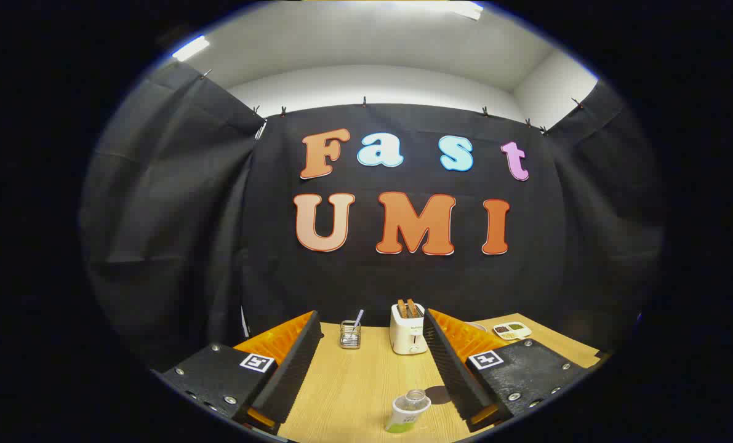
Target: Take the bottle from table, then pour the juice into the cup, finally place the bottle on the coaster
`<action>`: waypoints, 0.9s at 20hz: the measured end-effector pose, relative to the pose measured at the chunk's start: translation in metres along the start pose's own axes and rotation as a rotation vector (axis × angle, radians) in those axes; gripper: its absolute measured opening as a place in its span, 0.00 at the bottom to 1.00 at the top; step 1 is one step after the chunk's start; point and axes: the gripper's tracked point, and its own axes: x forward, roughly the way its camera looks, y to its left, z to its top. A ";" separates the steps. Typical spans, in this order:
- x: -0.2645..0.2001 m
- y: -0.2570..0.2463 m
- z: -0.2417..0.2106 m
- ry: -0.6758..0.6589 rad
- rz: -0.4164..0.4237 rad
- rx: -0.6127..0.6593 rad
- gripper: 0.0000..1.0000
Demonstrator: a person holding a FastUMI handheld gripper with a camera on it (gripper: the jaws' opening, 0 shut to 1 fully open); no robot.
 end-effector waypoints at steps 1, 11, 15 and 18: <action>0.000 0.000 -0.001 0.005 0.001 0.008 0.99; 0.001 -0.022 0.002 0.008 -0.040 -0.005 0.99; 0.003 -0.028 0.001 0.018 -0.047 -0.008 0.99; 0.003 -0.037 -0.002 0.013 -0.056 0.007 0.99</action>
